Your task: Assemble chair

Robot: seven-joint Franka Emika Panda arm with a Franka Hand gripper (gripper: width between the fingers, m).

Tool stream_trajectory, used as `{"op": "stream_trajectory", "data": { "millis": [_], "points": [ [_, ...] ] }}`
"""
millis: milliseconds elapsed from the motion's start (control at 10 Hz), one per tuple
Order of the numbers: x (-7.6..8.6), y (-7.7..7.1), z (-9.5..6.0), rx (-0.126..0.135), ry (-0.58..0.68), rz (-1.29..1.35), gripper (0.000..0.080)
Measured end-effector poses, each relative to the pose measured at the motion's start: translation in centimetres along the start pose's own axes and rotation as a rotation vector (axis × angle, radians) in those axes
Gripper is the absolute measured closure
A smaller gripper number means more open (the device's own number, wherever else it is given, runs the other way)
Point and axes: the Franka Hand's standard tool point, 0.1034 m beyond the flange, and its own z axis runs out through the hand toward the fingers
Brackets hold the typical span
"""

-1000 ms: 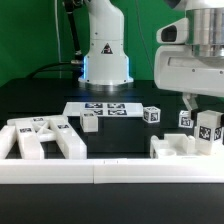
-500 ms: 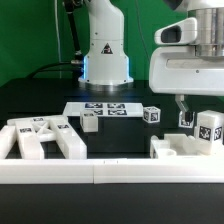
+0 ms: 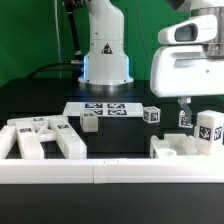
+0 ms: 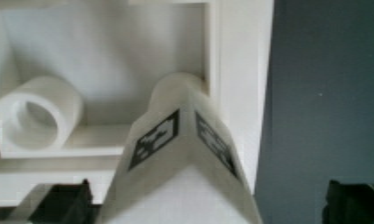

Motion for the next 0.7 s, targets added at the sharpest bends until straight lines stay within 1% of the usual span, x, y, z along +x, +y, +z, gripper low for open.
{"op": "stream_trajectory", "data": {
  "millis": [400,600,700],
  "points": [
    [0.1,0.7,0.0,-0.014,-0.001,-0.285,0.0151],
    [0.1,1.1,0.1,-0.018,-0.003,-0.315,0.0153],
    [0.1,1.1,0.1,-0.018,-0.003,-0.315,0.0334]
  ]
}}
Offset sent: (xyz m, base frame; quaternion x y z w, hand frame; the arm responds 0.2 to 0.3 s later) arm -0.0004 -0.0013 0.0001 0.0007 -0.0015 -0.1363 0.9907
